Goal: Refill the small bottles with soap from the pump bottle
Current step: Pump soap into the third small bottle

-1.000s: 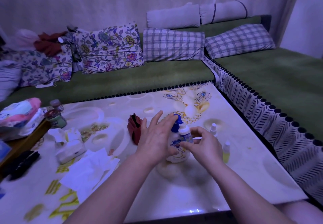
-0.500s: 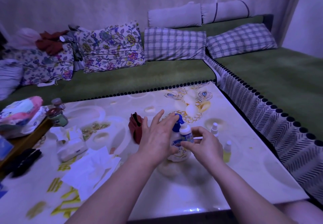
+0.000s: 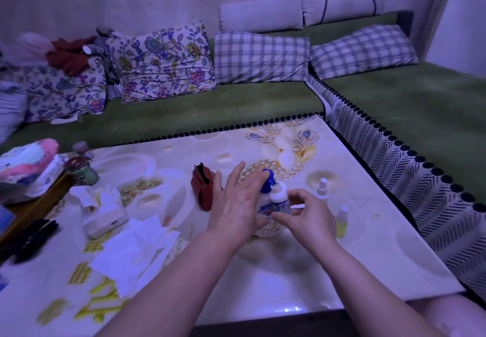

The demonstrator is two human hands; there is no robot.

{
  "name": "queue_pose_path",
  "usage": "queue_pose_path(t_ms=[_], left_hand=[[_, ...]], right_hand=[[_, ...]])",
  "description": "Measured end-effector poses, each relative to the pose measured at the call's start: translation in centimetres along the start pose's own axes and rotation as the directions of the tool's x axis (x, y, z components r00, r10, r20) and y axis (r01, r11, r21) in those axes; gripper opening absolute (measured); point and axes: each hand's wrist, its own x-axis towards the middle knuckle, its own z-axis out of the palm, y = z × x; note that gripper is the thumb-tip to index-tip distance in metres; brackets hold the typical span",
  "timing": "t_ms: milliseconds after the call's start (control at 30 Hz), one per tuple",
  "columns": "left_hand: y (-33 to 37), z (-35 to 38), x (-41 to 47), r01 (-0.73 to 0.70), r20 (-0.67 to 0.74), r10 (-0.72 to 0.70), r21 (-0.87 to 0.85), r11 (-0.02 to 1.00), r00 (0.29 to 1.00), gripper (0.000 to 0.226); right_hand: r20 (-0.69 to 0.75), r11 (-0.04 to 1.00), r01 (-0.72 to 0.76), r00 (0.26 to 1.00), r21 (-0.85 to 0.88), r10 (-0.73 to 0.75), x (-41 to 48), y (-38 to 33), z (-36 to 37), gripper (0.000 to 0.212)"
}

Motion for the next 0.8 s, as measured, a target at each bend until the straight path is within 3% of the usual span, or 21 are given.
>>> queue_pose_path(t_ms=[800], left_hand=[[-0.07, -0.24, 0.51, 0.016, -0.004, -0.016, -0.014, 1.0, 1.0, 0.094]], right_hand=[[-0.022, 0.999, 0.023, 0.999, 0.036, -0.023, 0.18, -0.78, -0.35, 0.035]])
